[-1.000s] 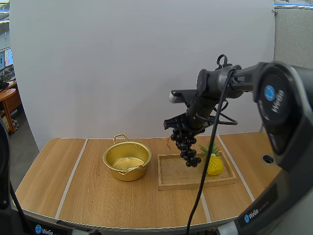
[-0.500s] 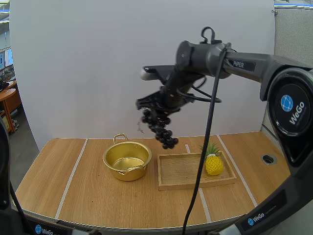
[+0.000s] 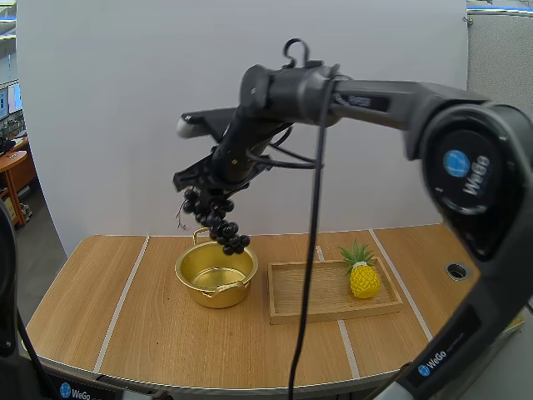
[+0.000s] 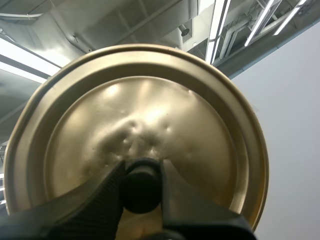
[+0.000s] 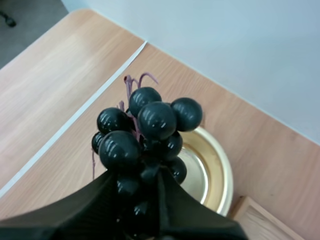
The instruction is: Open the pot, put the grape inside, and close it
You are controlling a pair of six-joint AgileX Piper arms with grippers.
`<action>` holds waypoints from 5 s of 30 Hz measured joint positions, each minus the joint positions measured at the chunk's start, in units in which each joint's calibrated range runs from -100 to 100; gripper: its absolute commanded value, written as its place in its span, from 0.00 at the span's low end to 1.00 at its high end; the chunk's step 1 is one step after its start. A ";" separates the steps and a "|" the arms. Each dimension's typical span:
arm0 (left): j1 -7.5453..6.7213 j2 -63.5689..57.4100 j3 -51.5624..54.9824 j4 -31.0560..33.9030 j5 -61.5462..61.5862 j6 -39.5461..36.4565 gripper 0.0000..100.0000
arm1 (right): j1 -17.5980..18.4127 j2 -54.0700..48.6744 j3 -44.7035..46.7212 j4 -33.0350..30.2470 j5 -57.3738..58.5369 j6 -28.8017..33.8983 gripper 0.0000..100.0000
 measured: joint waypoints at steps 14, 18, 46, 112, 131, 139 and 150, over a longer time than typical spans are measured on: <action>0.00 0.00 0.00 0.00 0.00 -0.09 0.00 | 0.01 10.05 -1.68 -1.30 -1.41 0.00 0.00; 0.00 0.00 0.00 0.00 0.00 -0.09 0.00 | 0.01 10.87 -1.68 -1.53 -0.11 0.00 0.00; 0.00 0.00 0.00 0.00 0.00 -0.09 0.00 | 0.00 23.72 -2.01 -6.46 2.44 1.16 0.00; 0.00 0.00 0.00 0.00 0.00 -0.09 0.00 | -0.76 -38.88 8.52 -5.97 24.47 4.11 1.00; 0.00 0.00 0.00 0.00 0.00 -0.09 0.00 | -0.76 -58.54 22.86 -12.75 24.47 8.03 0.00; 0.00 0.00 0.00 0.00 0.00 -0.09 0.00 | -0.76 -60.06 25.46 -12.44 24.47 9.40 0.00; 0.00 0.00 0.00 0.00 0.00 -0.09 0.00 | -0.92 -60.06 25.46 -10.36 24.47 10.23 0.00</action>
